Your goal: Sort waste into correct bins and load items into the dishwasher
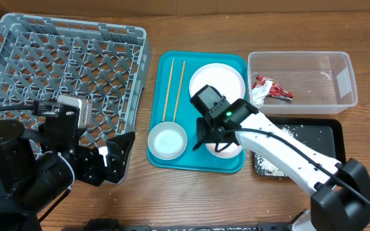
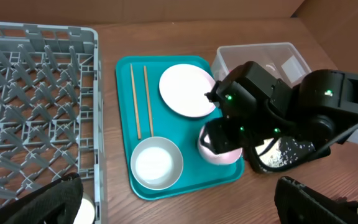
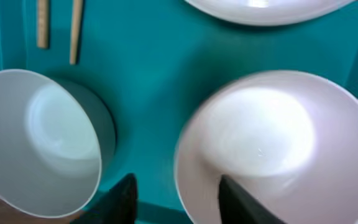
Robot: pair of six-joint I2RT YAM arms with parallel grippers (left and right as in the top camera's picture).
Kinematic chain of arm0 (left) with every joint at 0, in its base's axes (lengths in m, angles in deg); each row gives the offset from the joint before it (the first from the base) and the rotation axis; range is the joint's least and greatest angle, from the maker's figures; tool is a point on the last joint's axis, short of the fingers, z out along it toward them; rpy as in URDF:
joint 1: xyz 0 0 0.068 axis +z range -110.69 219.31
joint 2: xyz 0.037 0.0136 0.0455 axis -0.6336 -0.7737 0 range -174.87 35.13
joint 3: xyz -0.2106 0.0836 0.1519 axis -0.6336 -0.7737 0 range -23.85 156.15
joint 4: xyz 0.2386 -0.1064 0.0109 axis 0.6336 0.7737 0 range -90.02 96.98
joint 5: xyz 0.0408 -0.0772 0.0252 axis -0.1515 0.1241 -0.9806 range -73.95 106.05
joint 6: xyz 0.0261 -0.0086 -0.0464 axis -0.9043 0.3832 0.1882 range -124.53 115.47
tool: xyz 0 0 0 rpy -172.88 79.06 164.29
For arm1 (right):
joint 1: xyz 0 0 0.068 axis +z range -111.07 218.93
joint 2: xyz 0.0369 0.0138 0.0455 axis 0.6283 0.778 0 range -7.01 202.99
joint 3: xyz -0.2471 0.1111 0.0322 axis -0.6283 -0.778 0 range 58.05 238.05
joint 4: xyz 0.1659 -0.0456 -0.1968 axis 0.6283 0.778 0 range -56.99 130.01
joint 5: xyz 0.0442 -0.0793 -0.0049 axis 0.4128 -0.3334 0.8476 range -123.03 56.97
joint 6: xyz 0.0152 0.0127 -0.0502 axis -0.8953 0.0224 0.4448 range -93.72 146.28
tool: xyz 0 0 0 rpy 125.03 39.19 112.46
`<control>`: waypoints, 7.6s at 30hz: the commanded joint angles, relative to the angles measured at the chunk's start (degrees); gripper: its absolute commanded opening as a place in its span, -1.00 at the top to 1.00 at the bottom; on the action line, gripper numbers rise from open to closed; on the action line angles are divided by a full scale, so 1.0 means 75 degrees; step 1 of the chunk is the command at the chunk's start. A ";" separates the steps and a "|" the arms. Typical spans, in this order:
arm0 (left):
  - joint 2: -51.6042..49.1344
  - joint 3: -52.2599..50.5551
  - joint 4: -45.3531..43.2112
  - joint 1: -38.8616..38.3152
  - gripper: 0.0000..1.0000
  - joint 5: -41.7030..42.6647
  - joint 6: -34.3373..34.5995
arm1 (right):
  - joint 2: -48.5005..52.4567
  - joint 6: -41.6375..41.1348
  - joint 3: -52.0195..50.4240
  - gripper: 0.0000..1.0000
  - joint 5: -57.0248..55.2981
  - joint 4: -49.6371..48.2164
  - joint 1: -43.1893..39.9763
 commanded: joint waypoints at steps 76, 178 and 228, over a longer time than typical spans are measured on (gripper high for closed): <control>-0.0020 0.0105 -0.0009 -0.0052 -1.00 0.0087 -0.0169 | -1.2884 0.4033 -0.9468 -1.00 -0.0385 -0.6519 -0.5750; -0.7554 0.0198 -0.1163 -0.0495 0.89 -0.3654 -0.0944 | -1.2884 0.4033 -0.9468 -1.00 -0.0385 -0.6519 -0.5750; -0.9646 0.2011 -0.1227 -0.2766 0.92 -0.3398 0.0915 | -1.2884 0.4033 -0.9468 -1.00 -0.0385 -0.6519 -0.5750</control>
